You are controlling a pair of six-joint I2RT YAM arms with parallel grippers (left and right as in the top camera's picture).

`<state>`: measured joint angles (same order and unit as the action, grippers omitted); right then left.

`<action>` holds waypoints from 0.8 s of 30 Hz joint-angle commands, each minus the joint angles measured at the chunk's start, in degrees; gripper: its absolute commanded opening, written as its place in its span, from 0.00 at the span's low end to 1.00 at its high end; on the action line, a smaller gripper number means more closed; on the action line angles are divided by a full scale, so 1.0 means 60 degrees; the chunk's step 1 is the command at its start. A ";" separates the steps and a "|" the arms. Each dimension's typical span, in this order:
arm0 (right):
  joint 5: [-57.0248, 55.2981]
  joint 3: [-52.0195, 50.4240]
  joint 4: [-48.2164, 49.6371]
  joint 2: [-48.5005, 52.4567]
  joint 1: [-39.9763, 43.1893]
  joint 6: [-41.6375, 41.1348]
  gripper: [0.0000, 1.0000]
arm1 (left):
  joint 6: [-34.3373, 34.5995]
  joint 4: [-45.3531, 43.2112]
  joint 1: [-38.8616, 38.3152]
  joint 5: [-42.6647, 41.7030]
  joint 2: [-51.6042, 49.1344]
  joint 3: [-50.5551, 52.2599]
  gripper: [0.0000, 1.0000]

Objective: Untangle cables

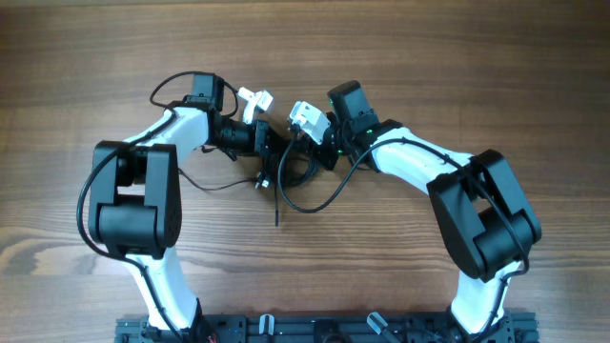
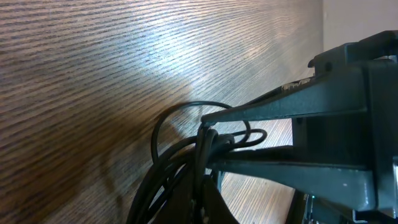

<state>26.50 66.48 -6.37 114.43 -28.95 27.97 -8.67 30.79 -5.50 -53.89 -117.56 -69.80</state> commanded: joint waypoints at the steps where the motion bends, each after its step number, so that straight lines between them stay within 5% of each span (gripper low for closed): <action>1: 0.0047 0.0066 -0.0055 0.0382 -0.0084 0.0058 0.12 | 0.0113 -0.0029 0.0262 -0.0189 -0.0179 -0.0047 0.04; 3: 0.0055 0.0069 -0.0051 0.0353 -0.0084 0.0040 0.04 | 0.0317 -0.0066 0.0525 -0.0375 -0.0179 -0.0047 0.04; 10: 0.1468 0.0069 -0.0262 -0.2262 -0.0066 -0.1020 0.04 | 0.0273 -0.0102 0.0852 -0.1982 -0.0175 -0.0047 0.04; 13: 0.2721 0.0069 -0.0663 -0.3162 0.0029 -0.1035 0.05 | 0.0277 -0.0200 0.1122 -0.3384 -0.0157 -0.0051 0.04; 17: 0.4936 0.0069 -0.0175 -0.3483 0.0656 -0.2503 0.04 | 0.0266 0.0047 0.1184 -0.3512 -0.0160 -0.0047 0.04; 24: 0.3657 0.0069 -0.0820 -0.3483 0.0878 -0.4102 0.05 | 0.0237 0.0160 0.0841 -0.3519 -0.0160 -0.0047 0.04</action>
<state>48.93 66.57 -9.54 94.83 -23.31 5.91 -6.96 31.64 1.10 -74.94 -117.99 -69.82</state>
